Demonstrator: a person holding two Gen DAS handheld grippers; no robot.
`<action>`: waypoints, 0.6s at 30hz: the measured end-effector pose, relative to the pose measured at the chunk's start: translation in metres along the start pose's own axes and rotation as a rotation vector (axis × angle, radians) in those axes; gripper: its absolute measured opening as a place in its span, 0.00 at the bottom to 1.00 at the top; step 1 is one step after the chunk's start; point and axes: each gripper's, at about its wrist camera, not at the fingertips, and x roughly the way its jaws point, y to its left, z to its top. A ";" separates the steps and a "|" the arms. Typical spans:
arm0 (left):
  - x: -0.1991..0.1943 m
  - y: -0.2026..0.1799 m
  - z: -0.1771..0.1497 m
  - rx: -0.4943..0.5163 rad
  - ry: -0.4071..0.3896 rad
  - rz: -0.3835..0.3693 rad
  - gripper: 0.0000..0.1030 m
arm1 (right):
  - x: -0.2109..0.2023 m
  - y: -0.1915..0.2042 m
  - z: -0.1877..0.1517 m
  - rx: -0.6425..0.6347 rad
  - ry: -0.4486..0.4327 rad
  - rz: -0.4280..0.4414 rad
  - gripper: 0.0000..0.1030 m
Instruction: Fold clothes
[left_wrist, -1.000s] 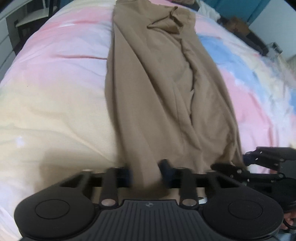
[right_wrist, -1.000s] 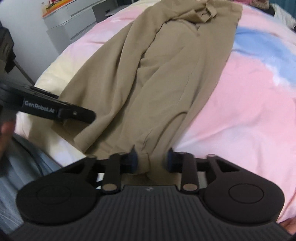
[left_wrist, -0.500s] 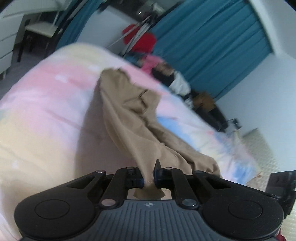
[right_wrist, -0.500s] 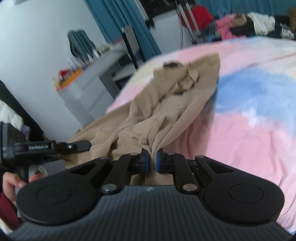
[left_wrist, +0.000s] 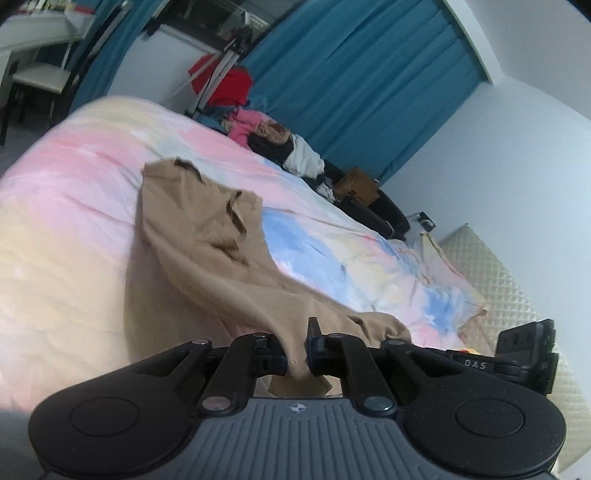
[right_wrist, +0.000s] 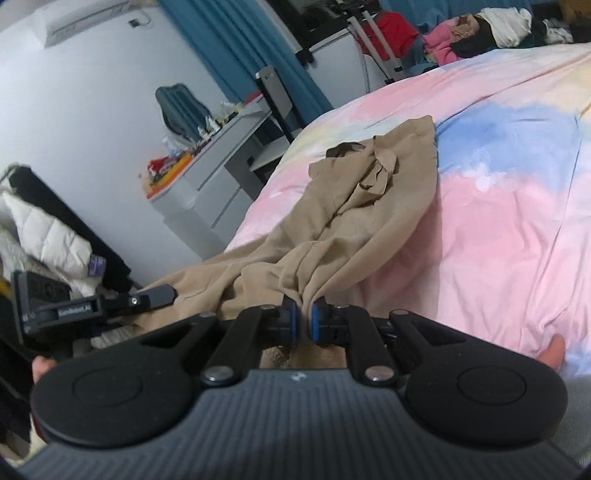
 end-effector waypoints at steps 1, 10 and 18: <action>0.008 0.001 0.008 0.015 -0.007 0.015 0.09 | 0.004 -0.002 0.005 0.010 -0.010 0.000 0.11; 0.123 0.048 0.115 0.020 -0.033 0.103 0.10 | 0.092 -0.027 0.067 0.045 -0.058 -0.063 0.11; 0.256 0.131 0.149 0.032 0.026 0.209 0.11 | 0.205 -0.069 0.100 -0.020 -0.029 -0.204 0.11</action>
